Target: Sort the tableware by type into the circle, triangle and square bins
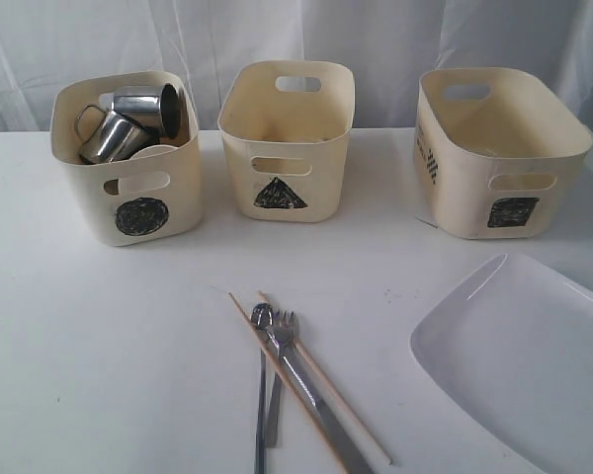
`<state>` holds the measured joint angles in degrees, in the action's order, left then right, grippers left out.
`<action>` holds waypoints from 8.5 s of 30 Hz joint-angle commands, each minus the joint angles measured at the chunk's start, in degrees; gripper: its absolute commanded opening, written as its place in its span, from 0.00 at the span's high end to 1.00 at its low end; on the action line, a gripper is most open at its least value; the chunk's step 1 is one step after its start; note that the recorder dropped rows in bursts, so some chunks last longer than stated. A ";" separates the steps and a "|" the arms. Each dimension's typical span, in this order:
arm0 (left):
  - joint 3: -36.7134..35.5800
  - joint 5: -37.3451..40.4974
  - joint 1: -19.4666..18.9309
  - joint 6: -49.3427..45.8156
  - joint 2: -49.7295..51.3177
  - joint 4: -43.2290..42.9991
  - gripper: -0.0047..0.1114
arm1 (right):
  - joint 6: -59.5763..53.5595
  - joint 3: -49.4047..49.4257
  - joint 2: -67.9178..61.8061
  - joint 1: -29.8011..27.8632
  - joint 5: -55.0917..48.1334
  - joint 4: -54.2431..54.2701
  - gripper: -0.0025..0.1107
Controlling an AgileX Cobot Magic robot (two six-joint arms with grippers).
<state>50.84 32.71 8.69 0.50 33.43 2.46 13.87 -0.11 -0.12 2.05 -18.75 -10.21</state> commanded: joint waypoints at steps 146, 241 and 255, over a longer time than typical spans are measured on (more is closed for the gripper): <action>-50.84 -13.79 -13.69 4.00 -33.43 -2.46 0.96 | 46.51 -33.76 -37.65 0.16 29.44 -41.08 0.98; -50.84 -22.89 -13.69 4.01 -33.43 -2.46 0.96 | -9.31 -65.64 -88.43 40.16 -3.07 8.41 0.98; -50.84 -22.88 -13.69 4.01 -33.43 -2.46 0.96 | -6.06 -66.71 -86.97 33.01 26.71 8.50 0.98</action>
<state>0.20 10.09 -5.28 4.26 0.22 0.00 7.46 -66.65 -86.45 37.91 3.56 -1.55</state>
